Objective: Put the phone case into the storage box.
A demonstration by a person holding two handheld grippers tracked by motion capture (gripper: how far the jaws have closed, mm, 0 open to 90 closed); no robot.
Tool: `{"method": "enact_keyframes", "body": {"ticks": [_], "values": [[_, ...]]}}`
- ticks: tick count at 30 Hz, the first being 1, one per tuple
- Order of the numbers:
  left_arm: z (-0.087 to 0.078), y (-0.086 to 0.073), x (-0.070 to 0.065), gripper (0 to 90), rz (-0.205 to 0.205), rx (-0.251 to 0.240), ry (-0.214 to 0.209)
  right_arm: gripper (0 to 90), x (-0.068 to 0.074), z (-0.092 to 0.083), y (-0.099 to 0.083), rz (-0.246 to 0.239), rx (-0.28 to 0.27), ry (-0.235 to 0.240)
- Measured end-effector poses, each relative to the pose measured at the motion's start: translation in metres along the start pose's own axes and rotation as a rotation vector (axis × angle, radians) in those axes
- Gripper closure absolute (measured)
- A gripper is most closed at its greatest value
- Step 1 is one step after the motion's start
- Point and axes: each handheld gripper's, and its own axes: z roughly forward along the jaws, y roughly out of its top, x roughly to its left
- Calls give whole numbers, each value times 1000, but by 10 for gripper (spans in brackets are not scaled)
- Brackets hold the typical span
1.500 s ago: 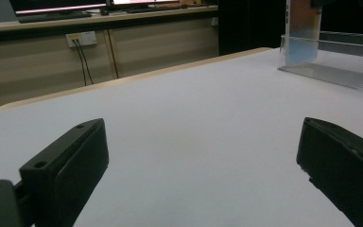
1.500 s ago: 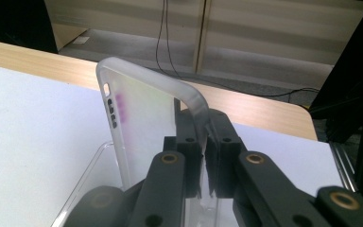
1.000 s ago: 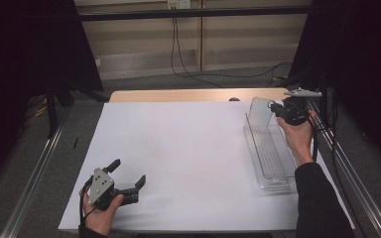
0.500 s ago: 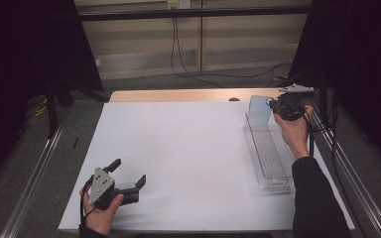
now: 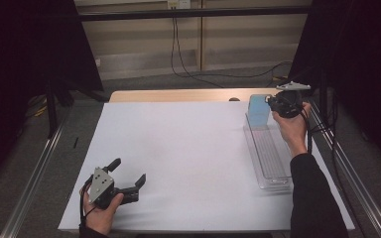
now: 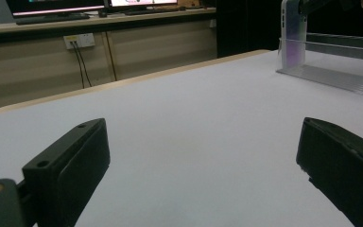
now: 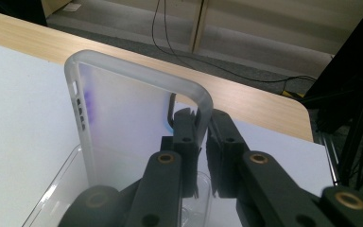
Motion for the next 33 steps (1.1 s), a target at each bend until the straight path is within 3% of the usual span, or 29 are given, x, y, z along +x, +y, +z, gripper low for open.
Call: {"method": "enact_keyframes", "body": {"ticks": [6, 16, 33], "values": [[0, 0, 0, 34, 0, 0, 3, 824, -1, 2, 0, -1, -3, 1], [0, 0, 1, 34, 1, 4, 4, 823, -5, 3, -2, 41, -11, 18], [-1, 0, 2, 33, 4, 3, 12, 672, -10, -1, -5, 92, -40, 30]]}}
